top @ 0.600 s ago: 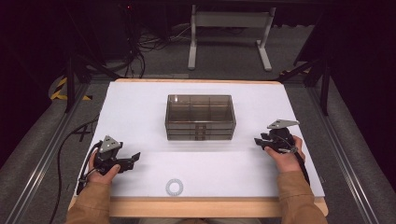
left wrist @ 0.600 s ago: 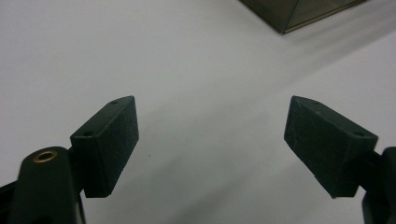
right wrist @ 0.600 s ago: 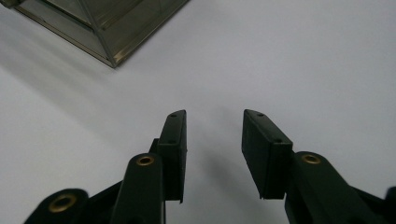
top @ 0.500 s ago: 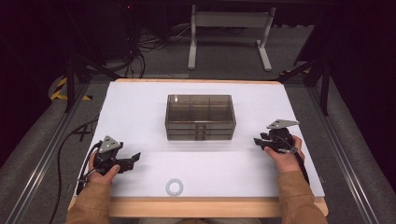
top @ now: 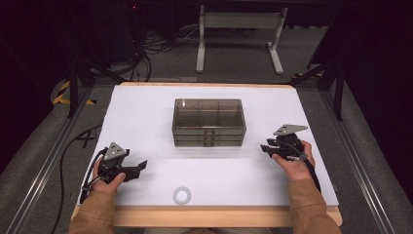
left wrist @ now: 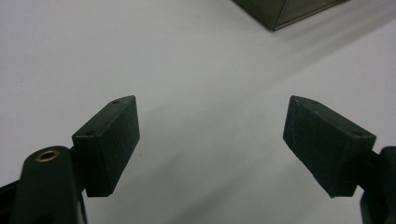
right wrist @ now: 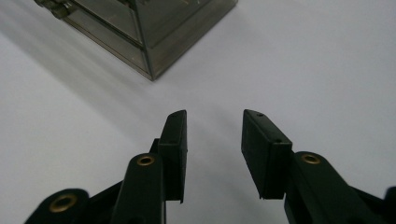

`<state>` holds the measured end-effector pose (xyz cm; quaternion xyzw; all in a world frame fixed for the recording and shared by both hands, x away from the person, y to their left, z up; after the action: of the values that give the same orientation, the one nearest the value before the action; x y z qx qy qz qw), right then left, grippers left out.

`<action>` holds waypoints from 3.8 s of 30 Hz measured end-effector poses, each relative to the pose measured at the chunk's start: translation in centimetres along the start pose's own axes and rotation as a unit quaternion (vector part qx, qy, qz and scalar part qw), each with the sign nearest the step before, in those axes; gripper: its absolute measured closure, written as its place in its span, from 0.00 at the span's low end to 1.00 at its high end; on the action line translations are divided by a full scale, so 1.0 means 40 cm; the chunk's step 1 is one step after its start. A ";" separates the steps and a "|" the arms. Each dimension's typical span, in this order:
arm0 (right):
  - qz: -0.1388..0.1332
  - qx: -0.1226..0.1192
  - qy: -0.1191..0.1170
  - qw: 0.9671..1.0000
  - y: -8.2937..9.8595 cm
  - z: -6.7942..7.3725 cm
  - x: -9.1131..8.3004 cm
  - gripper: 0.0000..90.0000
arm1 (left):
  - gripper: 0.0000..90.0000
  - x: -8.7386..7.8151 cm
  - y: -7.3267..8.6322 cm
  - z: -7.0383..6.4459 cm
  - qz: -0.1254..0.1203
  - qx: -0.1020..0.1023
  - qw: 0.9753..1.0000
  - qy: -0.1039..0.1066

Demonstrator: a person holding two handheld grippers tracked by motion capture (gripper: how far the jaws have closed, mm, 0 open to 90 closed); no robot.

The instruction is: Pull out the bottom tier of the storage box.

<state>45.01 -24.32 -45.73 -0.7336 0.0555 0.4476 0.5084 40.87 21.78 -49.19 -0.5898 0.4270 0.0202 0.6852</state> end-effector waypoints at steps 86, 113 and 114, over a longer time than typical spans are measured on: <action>-0.002 -0.302 0.073 0.951 -0.140 0.352 0.145 0.82 | 0.22 0.038 0.031 -0.017 0.047 0.017 0.999 0.000; -0.004 -0.434 0.203 0.878 -0.146 0.396 0.208 0.81 | 0.23 0.050 0.036 -0.024 0.059 0.024 0.998 0.002; -0.002 -0.437 0.206 0.876 -0.145 0.397 0.212 0.81 | 0.23 0.050 0.036 -0.024 0.059 0.025 0.998 0.001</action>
<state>43.60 -5.75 -49.05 -0.9568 -0.0436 0.2634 0.1146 40.84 20.47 -51.47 -0.5462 0.4624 0.0492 0.6967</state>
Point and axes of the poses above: each handheld gripper's, and its own axes: x roughly forward along the jaws, y roughly out of its underside, z roughly to its left, the point moved 8 cm from there along x, roughly forward along the jaws
